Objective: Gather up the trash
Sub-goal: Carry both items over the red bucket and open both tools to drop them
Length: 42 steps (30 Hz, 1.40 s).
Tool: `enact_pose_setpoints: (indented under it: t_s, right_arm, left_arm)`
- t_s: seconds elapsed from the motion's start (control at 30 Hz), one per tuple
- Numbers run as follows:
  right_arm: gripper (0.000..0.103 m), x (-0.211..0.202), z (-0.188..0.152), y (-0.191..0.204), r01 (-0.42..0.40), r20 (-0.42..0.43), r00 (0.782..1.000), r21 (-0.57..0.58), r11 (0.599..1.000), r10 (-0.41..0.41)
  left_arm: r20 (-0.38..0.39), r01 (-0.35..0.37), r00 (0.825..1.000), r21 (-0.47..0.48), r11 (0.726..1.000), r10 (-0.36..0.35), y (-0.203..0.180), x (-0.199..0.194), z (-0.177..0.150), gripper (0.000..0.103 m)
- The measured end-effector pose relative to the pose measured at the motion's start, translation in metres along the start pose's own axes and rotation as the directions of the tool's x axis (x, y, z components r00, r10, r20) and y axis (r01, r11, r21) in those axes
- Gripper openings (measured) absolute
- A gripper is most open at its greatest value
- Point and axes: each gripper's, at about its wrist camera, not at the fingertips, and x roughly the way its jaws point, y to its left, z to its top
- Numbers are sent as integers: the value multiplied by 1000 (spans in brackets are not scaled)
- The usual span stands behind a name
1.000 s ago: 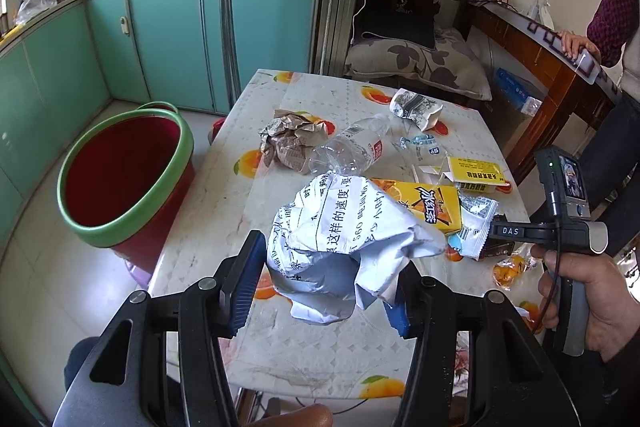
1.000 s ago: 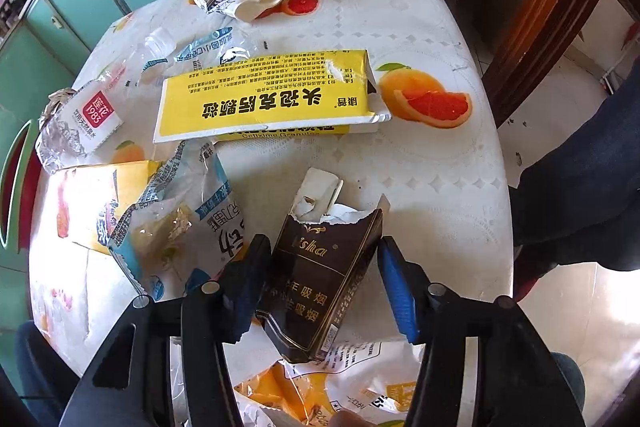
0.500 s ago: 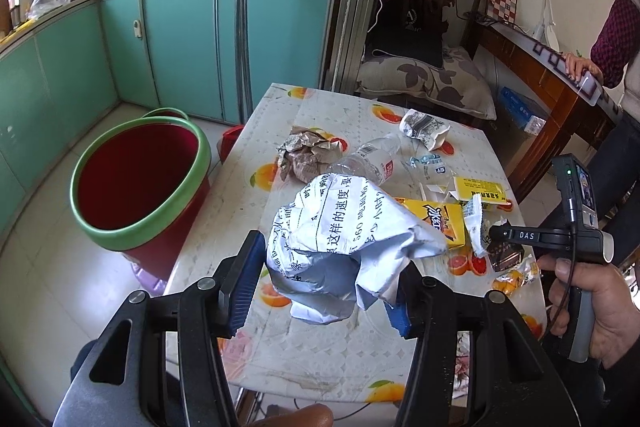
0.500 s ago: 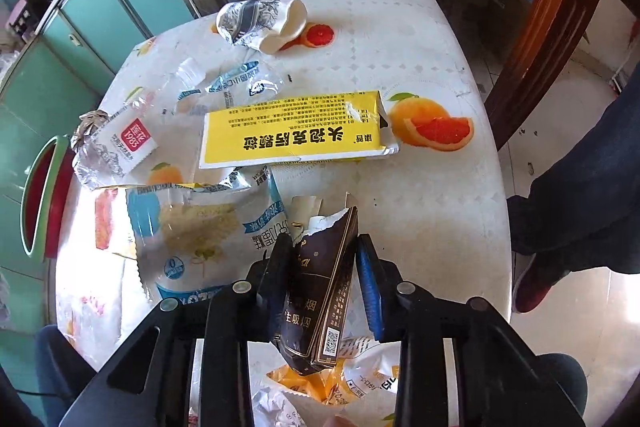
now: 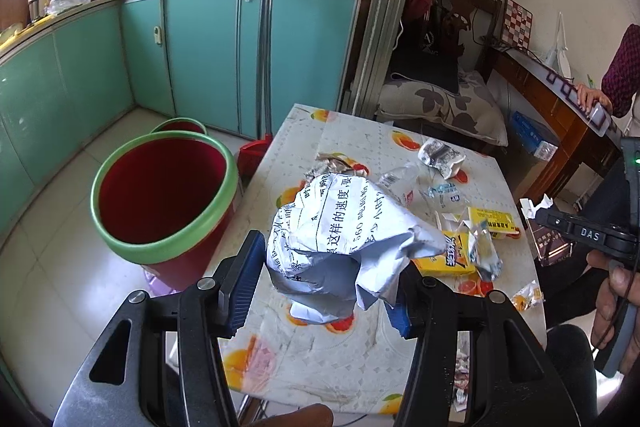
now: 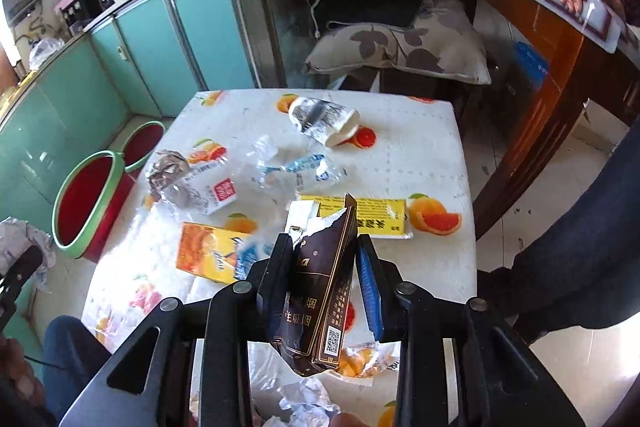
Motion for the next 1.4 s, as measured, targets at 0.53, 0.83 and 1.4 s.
enact_pose_setpoints:
  t_s: [0.53, 0.83, 1.4]
  right_arm:
    - [30, -11, 45, 167, -206, 114, 966, -209, 956, 233]
    - [30, 4, 72, 237, -219, 124, 955, -313, 924, 269]
    - [30, 83, 86, 357, -340, 26, 925, -388, 856, 379]
  left_arm:
    - [50, -187, 979, -174, 967, 198, 143, 38, 60, 53]
    - [-100, -172, 983, -198, 965, 155, 194, 106, 50, 58]
    - [-15, -286, 953, -378, 881, 303, 261, 56, 22, 103]
